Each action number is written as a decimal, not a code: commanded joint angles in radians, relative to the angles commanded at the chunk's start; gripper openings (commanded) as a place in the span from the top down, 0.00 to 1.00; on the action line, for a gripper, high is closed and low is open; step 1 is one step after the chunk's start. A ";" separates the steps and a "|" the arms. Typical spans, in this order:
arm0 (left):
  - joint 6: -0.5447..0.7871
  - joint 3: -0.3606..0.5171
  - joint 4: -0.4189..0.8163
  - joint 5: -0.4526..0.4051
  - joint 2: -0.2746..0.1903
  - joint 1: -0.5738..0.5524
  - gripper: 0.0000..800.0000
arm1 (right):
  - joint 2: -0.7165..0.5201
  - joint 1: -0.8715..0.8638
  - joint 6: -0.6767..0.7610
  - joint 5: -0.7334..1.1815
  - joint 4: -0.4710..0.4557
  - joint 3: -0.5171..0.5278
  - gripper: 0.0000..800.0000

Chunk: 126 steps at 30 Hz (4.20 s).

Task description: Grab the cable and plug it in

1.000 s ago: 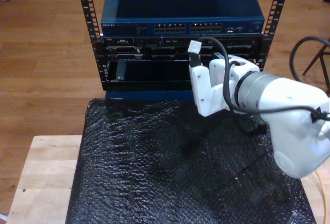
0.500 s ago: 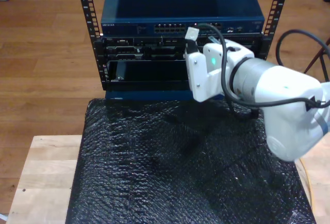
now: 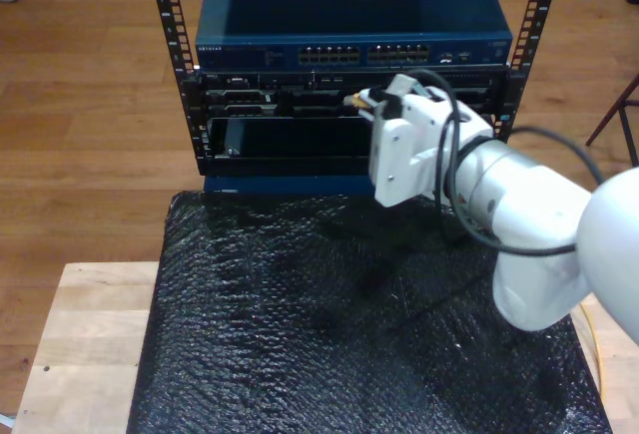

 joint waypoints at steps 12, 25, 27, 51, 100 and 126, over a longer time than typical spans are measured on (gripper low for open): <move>0.000 0.000 0.000 0.000 0.000 0.000 0.00 | 0.035 -0.008 -0.014 -0.037 0.031 -0.020 1.00; 0.000 0.000 0.002 0.000 0.000 0.000 0.00 | 0.147 0.043 -0.218 -0.164 0.241 -0.040 1.00; 0.000 0.000 0.000 0.000 0.000 0.000 0.00 | 0.192 0.044 -0.253 -0.192 0.267 -0.091 1.00; 0.000 0.000 0.002 0.000 0.000 0.000 0.00 | 0.430 0.199 -0.486 -0.255 0.772 -0.368 1.00; 0.000 0.000 0.000 0.000 0.000 0.000 0.00 | 0.605 0.275 -0.562 -0.302 1.077 -0.651 1.00; 0.000 0.000 0.000 0.000 0.000 0.000 0.00 | 0.624 0.278 -0.588 -0.295 1.089 -0.684 1.00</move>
